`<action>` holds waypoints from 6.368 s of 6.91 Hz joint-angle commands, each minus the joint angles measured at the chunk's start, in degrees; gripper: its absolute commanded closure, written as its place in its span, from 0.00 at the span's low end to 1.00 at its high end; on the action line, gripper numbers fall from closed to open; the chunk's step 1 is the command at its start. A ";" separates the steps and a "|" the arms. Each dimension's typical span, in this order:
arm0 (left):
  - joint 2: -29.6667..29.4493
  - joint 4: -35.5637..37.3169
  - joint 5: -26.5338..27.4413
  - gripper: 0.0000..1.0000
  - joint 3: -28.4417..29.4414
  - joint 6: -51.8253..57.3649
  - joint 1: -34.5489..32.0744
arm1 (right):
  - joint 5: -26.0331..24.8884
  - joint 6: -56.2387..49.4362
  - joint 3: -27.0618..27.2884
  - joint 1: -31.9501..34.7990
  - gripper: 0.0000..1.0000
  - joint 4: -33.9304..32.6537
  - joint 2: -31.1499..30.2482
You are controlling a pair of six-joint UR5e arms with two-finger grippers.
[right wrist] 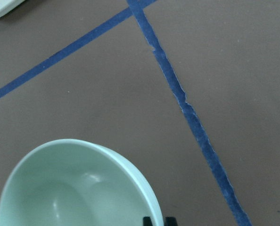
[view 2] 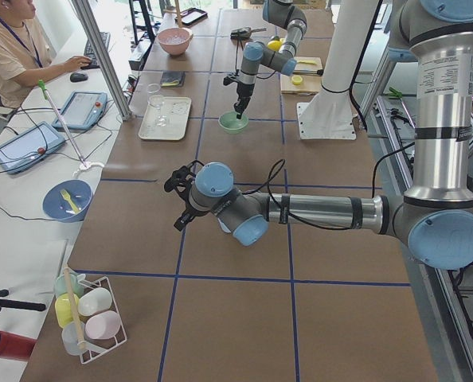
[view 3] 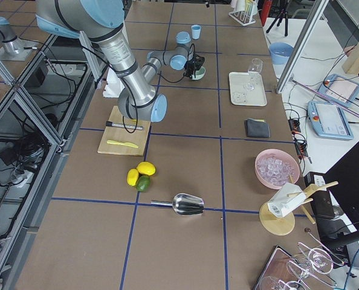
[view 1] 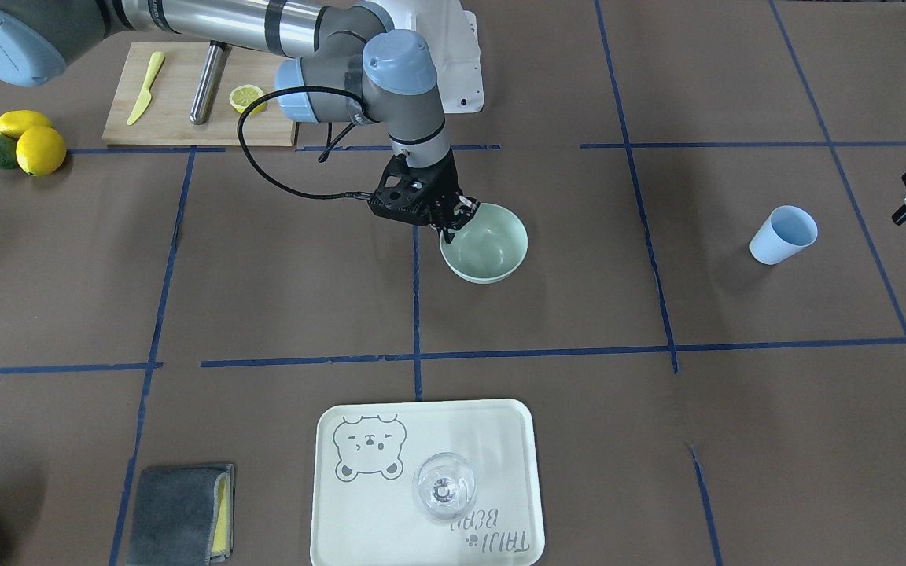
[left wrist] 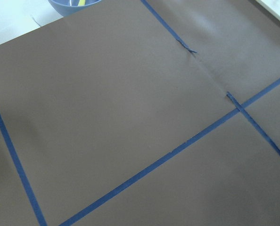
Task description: Pour ice into bowl
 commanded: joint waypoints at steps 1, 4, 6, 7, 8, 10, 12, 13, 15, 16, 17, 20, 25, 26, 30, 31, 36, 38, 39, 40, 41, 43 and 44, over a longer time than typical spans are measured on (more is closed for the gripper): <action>5.08 -9.24 11.57 0.00 -3.07 -10.86 6.74 | 0.03 1.57 -0.21 1.02 0.00 0.27 1.55; 15.82 -25.20 20.23 0.02 -7.32 -33.40 15.62 | 1.00 1.32 6.12 3.58 0.00 0.44 -0.36; 19.68 -26.13 35.20 0.02 -7.32 -35.06 24.57 | 1.78 0.97 6.30 5.94 0.00 0.36 -0.91; 21.44 -29.27 40.41 0.02 -7.32 -41.07 26.97 | 1.70 -1.03 6.30 6.04 0.00 1.23 -2.91; 23.38 -31.74 51.86 0.02 -7.32 -47.57 36.91 | 1.70 -2.53 6.30 6.22 0.00 7.59 -5.28; 24.53 -31.32 70.62 0.02 -6.62 -50.89 51.82 | 3.70 -2.64 6.30 9.10 0.00 11.34 -6.88; 25.07 -28.97 85.03 0.02 -5.13 -54.54 61.73 | 4.51 -2.81 6.56 10.08 0.00 11.26 -6.27; 24.80 -26.51 89.72 0.02 -4.69 -57.71 66.49 | 4.69 -2.90 7.52 11.04 0.00 11.26 -6.27; 22.96 -25.88 96.06 0.01 -2.15 -59.50 70.39 | 7.14 -3.07 7.53 12.54 0.00 11.26 -6.44; 21.56 -21.17 99.83 0.01 -1.96 -59.50 71.37 | 7.15 -3.60 7.53 12.63 0.00 11.26 -6.18; 19.37 -19.91 102.13 0.01 -0.22 -59.50 71.46 | 7.24 -3.60 7.96 12.72 0.00 11.26 -6.27; 12.15 -20.16 107.96 0.02 8.04 -59.32 71.38 | 7.59 -3.60 8.84 13.07 0.00 11.26 -6.27; 8.99 -19.90 107.26 0.02 11.48 -59.85 65.32 | 7.59 -3.60 9.81 13.07 0.00 10.99 -6.79; 8.02 -19.72 107.17 0.02 11.84 -59.85 65.14 | 7.59 -3.69 9.81 13.16 0.00 10.99 -6.88; 5.47 -19.54 105.32 0.09 15.09 -59.59 61.97 | 7.50 -3.69 9.81 13.16 0.00 10.90 -6.88; 4.77 -19.54 105.32 0.10 15.62 -59.50 61.97 | 7.50 -3.69 9.81 13.25 0.00 10.90 -6.88; 1.19 -26.70 104.53 1.00 13.35 -42.29 61.27 | 7.50 -3.69 10.16 13.51 0.00 10.82 -6.80; -0.60 -28.95 104.62 1.00 2.85 -22.41 59.86 | 7.50 -3.69 11.30 14.13 0.00 10.64 -8.10; -1.21 -28.51 104.62 1.00 -0.26 -20.41 60.30 | 7.59 -3.69 12.00 14.65 0.00 10.64 -8.81; -2.61 -28.60 105.14 1.00 -2.55 -10.82 60.56 | 9.33 -3.78 15.14 16.31 0.00 10.90 -12.82; -3.49 -27.55 105.06 1.00 -3.01 -1.58 61.00 | 13.00 -5.43 16.57 18.85 0.00 10.99 -14.86; -10.06 -18.19 104.88 1.00 -3.19 5.97 62.93 | 14.01 -6.41 17.45 19.84 0.00 11.08 -16.63; -14.27 -10.74 104.97 1.00 -3.27 6.59 63.03 | 13.92 -6.42 17.72 20.19 0.00 10.99 -16.73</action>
